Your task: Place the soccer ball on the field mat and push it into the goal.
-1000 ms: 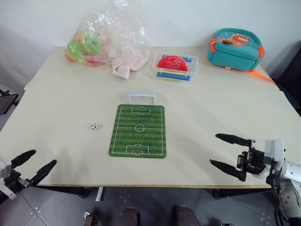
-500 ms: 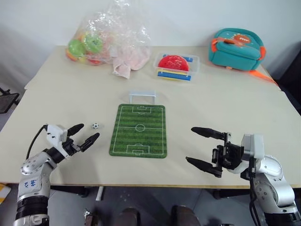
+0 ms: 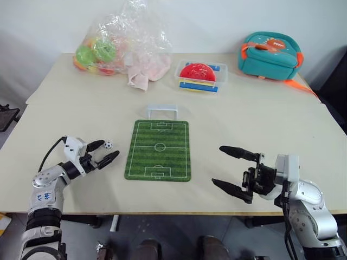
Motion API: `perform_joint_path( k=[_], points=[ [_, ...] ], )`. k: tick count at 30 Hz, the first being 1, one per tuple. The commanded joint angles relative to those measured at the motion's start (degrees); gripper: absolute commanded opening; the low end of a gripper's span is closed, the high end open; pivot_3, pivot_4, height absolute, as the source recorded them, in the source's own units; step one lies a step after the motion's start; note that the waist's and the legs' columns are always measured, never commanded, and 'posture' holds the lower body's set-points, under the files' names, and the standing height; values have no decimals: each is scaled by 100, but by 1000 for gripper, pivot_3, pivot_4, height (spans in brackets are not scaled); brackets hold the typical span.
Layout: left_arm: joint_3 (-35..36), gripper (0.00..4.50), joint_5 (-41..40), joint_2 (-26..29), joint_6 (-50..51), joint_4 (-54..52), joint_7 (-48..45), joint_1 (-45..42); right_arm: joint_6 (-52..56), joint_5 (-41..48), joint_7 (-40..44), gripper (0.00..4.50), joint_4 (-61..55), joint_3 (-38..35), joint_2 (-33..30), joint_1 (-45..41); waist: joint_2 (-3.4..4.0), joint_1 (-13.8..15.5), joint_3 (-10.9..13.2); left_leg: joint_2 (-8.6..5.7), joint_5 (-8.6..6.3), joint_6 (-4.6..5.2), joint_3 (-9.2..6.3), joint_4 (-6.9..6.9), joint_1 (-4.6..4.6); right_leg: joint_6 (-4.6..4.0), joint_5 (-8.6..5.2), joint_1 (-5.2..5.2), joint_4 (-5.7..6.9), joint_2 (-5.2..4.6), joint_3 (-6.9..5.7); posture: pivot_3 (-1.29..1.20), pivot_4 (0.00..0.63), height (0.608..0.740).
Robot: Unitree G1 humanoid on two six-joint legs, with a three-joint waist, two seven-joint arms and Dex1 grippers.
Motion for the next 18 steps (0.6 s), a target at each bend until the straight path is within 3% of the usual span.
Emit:
perform_joint_path(
  k=[1, 7, 13, 18],
  points=[
    [50, 2704, 9, -29, -135, 209, 56, -84, -19, 27, -73, 4500, -256, 13, 60, 62, 0, -3, 0, 0, 0, 0, 0, 1, 0, 0, 0, 0, 1, 0, 0, 0, 150, 740],
    [27, 880, 42, -16, -268, 392, 38, -148, 0, 35, -138, 4500, -292, 27, 57, 99, 0, -5, 0, 0, 0, 0, 1, 15, 0, 0, 0, 1, 10, 0, 2, 0, 150, 740],
    [191, 859, -732, 209, 471, -823, -727, -22, -98, -28, -126, 4500, -152, -188, -77, 73, -9, -14, 6, 2, 0, 0, 0, 22, -3, 0, 0, 0, 13, 0, 2, 0, 150, 740],
    [-586, 859, -1148, 715, 1683, -2916, -1756, 180, -20, 133, 186, 4500, -1, -572, -440, 195, -19, 10, 12, 2, 0, 0, -13, 27, -11, 1, 1, 0, 8, -4, 5, 0, 150, 740]
  ],
)
